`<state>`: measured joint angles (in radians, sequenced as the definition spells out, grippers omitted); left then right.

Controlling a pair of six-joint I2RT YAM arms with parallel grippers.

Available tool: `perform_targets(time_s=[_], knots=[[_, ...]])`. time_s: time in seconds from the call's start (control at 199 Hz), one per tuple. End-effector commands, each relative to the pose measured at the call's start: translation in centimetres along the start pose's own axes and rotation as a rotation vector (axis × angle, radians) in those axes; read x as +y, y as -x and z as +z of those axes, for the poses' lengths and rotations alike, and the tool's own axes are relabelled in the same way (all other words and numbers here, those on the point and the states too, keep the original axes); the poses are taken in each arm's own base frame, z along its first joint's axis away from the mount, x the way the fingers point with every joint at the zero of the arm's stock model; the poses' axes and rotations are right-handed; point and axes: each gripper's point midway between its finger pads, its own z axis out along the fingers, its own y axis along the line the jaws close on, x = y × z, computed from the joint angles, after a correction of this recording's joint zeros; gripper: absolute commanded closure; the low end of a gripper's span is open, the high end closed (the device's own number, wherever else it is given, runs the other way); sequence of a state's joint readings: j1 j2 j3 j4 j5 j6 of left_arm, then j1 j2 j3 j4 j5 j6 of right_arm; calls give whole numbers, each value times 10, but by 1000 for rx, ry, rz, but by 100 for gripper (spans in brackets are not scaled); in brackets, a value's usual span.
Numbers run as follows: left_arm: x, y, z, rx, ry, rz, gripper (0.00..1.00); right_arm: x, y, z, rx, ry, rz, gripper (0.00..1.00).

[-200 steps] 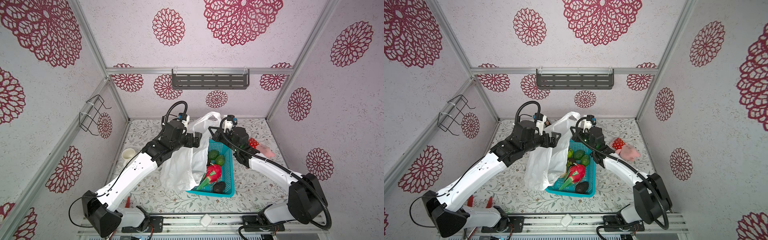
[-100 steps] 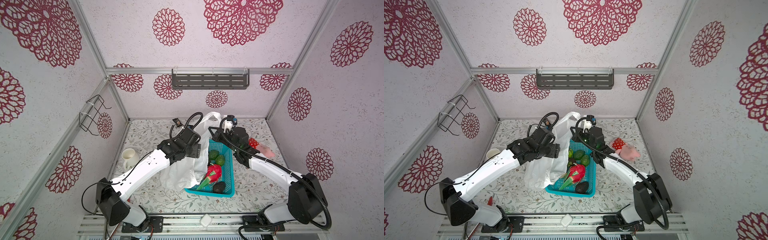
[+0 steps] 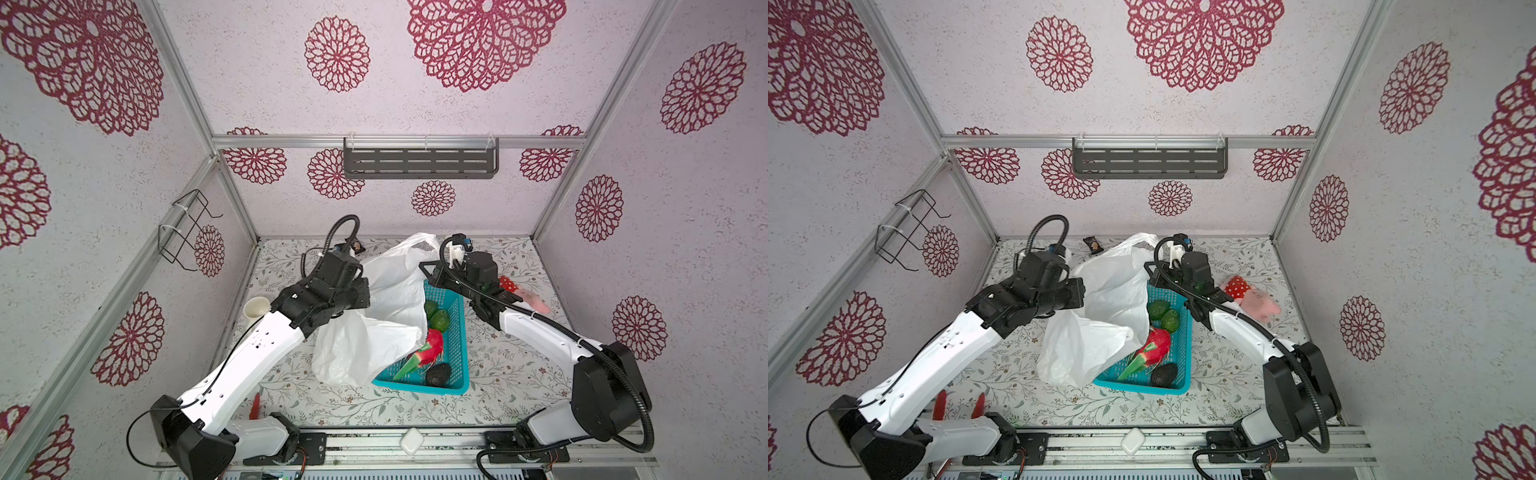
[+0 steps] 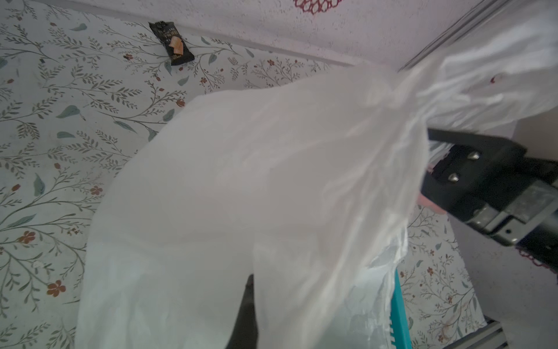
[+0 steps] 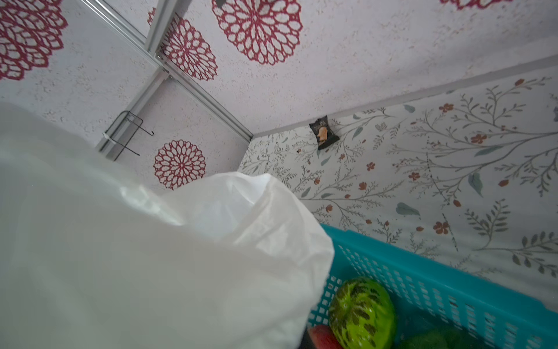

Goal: Place the fruits into the plastic bag
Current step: Open the plastic bag at the middle-left of the table, then move the fruit to the bin.

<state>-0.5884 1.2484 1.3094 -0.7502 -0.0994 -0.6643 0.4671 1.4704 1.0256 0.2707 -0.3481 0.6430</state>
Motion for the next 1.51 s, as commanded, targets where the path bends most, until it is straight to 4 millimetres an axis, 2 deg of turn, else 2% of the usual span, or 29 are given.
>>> perform_targets(time_s=[0.0, 0.045, 0.071, 0.156, 0.242, 0.347, 0.478, 0.574, 0.67, 0.891, 0.912, 0.942, 1.048, 1.189, 1.506], knots=[[-24, 19, -7, -79, -141, -17, 100, 21, 12, -13, 25, 76, -90, 92], [-26, 22, -6, -95, -150, -2, 100, 22, 13, -18, 30, 83, -100, 66], [-26, 23, -6, -98, -150, 4, 100, 23, 13, -21, 33, 87, -104, 56], [-25, 25, -2, -95, -134, 24, 100, 27, 15, -36, 28, 106, -122, 32], [-19, 24, 2, -86, -107, 20, 100, 35, 14, -53, 21, 126, -156, 17], [-11, 25, 7, -83, -96, -31, 100, 38, 12, -77, 7, 99, -191, 15], [-4, 31, 11, -93, -115, -93, 100, 32, 2, -105, 4, 24, -215, 15], [3, 36, 13, -92, -129, -153, 100, 24, -13, -121, 37, -29, -222, 15], [9, 38, 18, -82, -144, -206, 100, 16, -37, -126, 120, -50, -211, 15], [17, 40, 26, -66, -128, -237, 100, -5, -118, -113, 346, -115, -237, 14], [17, 41, 26, -67, -126, -239, 100, -7, -125, -111, 366, -120, -245, 12], [18, 41, 25, -71, -123, -242, 100, -12, -134, -109, 392, -136, -256, 2], [19, 42, 24, -76, -119, -245, 100, -26, -158, -102, 473, -195, -295, 1], [20, 43, 23, -76, -113, -248, 100, -40, -176, -94, 552, -280, -367, 1], [25, 42, 27, -71, -86, -255, 100, -57, -198, -77, 649, -367, -434, 1]])
